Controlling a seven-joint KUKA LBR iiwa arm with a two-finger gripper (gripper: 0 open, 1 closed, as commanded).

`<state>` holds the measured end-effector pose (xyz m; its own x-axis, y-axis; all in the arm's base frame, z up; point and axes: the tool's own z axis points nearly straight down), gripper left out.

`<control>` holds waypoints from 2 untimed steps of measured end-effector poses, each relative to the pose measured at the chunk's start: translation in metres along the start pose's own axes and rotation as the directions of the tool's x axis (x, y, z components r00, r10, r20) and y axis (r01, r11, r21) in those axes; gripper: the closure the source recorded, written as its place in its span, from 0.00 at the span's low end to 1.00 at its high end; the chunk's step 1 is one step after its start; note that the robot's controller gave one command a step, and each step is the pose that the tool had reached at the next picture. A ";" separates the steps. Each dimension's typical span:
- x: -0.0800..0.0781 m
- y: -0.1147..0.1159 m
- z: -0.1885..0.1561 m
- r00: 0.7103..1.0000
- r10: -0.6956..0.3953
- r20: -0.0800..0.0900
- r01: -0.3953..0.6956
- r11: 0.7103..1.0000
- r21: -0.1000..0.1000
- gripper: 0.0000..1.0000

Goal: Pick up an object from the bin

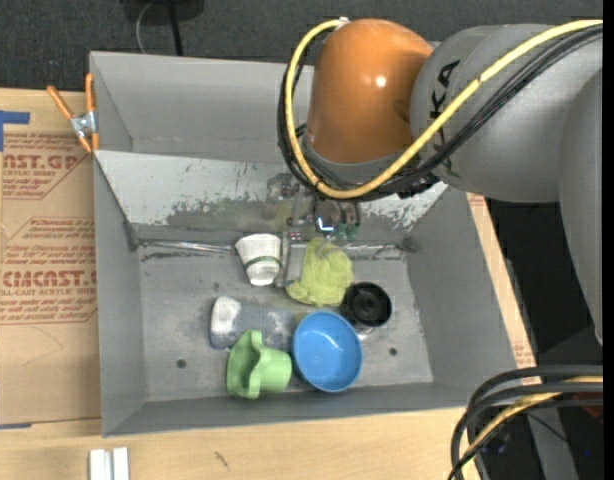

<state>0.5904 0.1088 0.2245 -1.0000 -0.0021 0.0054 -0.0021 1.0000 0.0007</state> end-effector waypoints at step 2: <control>0.060 0.012 0.039 0.956 -0.292 0.011 0.292 0.956 0.002 0.00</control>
Offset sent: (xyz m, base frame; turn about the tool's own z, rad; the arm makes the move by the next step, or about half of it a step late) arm -0.0968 0.0205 -0.0662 -0.4697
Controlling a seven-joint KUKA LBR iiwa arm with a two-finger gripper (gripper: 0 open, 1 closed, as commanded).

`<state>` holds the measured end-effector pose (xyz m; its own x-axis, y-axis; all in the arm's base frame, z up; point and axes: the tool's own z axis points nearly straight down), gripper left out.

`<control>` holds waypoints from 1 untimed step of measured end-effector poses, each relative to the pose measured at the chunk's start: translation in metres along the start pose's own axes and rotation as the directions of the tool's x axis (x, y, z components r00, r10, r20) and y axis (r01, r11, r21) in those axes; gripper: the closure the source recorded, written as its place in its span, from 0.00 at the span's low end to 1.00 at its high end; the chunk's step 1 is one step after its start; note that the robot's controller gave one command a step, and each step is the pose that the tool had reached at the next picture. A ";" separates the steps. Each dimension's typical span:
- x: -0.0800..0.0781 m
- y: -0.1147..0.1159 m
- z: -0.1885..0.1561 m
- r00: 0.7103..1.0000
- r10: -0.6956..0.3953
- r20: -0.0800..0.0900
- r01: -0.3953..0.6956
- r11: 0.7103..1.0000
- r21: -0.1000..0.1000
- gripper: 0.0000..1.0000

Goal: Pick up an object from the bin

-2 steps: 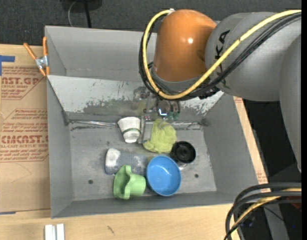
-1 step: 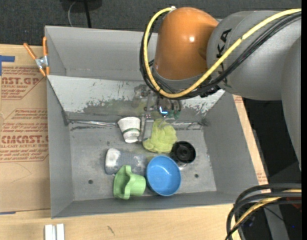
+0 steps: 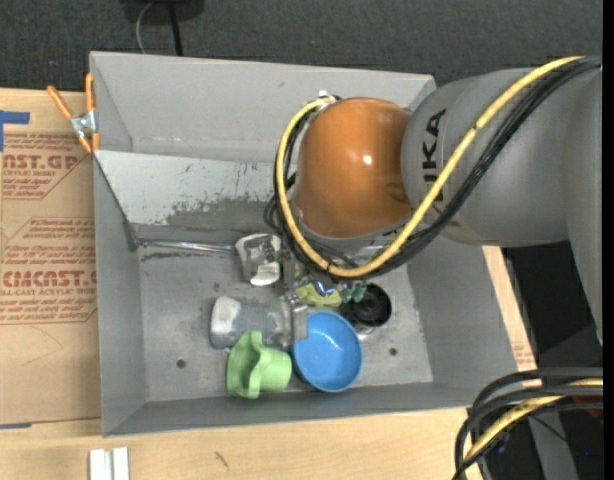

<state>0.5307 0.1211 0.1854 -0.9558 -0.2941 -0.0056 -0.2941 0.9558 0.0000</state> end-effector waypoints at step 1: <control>0.029 -0.079 0.018 0.994 -0.111 -0.004 0.111 0.994 -0.002 0.00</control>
Offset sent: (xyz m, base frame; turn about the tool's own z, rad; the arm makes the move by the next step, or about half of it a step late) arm -0.0368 0.0271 -0.0488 -0.7841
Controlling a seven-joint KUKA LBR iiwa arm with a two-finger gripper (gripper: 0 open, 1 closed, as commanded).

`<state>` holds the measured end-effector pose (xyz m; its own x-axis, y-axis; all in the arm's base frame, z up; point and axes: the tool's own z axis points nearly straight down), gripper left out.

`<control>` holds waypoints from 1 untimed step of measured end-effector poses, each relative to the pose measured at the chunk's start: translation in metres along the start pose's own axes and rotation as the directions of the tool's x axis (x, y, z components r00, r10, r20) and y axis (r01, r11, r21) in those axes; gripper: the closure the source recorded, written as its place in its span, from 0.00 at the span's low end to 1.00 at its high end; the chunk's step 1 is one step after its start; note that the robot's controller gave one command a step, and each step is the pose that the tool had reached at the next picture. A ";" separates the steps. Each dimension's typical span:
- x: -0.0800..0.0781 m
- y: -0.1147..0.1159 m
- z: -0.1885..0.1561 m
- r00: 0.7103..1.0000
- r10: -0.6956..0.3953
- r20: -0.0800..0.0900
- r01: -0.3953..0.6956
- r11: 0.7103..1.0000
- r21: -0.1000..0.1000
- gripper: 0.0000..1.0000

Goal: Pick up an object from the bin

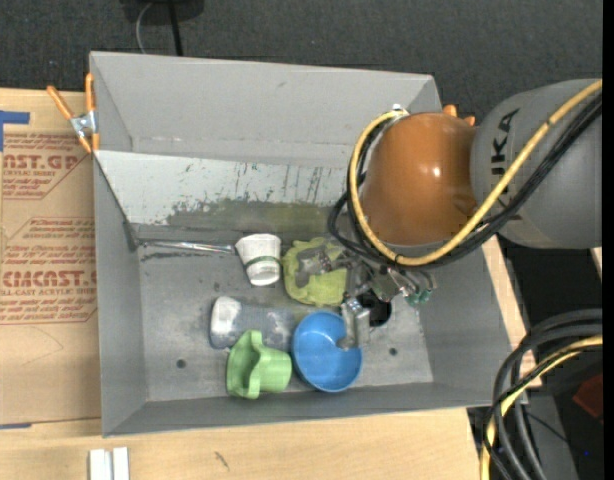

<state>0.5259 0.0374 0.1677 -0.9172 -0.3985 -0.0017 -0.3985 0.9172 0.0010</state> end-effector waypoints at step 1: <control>-0.003 0.043 0.016 0.954 -0.298 0.000 0.298 0.954 0.001 0.00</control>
Offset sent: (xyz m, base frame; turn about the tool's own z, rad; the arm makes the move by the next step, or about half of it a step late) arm -0.0383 -0.0196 -0.0977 0.0263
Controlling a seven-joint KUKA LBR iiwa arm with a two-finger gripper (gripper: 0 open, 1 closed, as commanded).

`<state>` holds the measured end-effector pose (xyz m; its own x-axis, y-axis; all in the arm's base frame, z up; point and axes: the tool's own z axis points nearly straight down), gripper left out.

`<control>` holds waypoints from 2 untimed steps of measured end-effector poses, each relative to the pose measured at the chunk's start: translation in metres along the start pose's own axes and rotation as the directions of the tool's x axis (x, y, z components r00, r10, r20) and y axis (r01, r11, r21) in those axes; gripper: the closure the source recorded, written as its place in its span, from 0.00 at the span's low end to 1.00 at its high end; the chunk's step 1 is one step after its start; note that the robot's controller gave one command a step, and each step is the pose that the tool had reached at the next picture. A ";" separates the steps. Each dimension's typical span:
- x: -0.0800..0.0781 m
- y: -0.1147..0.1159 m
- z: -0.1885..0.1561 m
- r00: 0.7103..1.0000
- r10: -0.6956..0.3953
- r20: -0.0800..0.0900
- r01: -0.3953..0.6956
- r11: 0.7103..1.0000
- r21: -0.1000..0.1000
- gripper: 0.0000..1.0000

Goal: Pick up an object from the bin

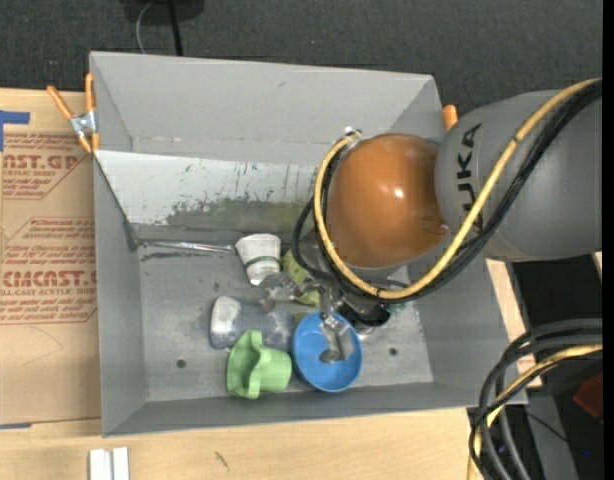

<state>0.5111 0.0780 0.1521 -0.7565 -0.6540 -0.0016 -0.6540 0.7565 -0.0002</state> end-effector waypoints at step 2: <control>0.047 -0.044 0.076 0.941 -0.339 0.005 0.339 0.941 0.004 1.00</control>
Offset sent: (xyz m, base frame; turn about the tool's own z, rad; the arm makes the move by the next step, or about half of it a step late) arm -0.0077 -0.0722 -0.0821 -0.3644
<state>0.5043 0.0139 0.0756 -0.4902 -0.8716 -0.0067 -0.8716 0.4902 -0.0044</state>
